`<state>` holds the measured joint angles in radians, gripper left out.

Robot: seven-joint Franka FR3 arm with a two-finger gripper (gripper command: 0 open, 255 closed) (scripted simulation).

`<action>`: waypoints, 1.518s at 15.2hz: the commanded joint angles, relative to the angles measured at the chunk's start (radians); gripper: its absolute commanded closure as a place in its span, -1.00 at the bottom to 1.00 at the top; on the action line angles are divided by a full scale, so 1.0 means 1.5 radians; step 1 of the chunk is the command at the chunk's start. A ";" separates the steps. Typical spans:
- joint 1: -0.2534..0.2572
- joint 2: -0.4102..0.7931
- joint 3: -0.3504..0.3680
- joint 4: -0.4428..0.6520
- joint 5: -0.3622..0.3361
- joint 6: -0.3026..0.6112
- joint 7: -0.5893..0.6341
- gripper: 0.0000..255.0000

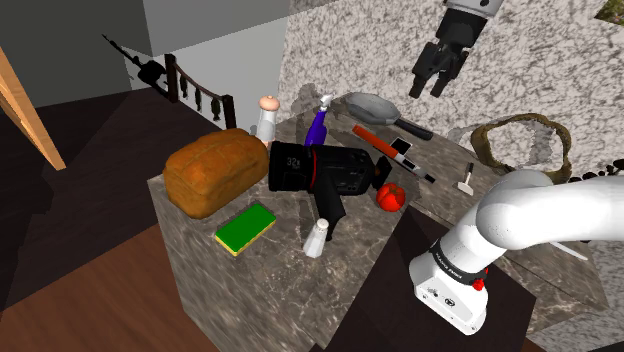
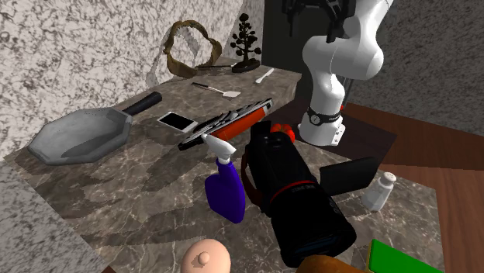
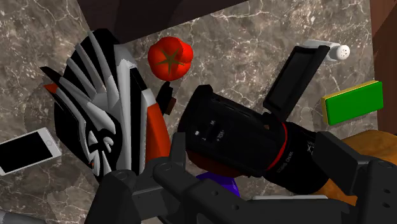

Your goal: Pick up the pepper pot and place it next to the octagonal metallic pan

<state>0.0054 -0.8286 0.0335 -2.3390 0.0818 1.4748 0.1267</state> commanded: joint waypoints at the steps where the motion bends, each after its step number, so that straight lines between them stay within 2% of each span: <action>1: 0.000 0.000 0.000 0.000 0.000 0.000 0.000 -1.00; 12: 0.003 0.274 0.049 0.110 0.006 0.156 0.035 -1.00; 18: 0.005 0.431 0.070 0.214 -0.009 0.203 0.060 -1.00; 23: 0.012 0.565 0.082 0.327 -0.030 0.220 0.084 -1.00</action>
<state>0.0195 -0.0277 0.1523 -1.8908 0.0442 1.8010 0.2430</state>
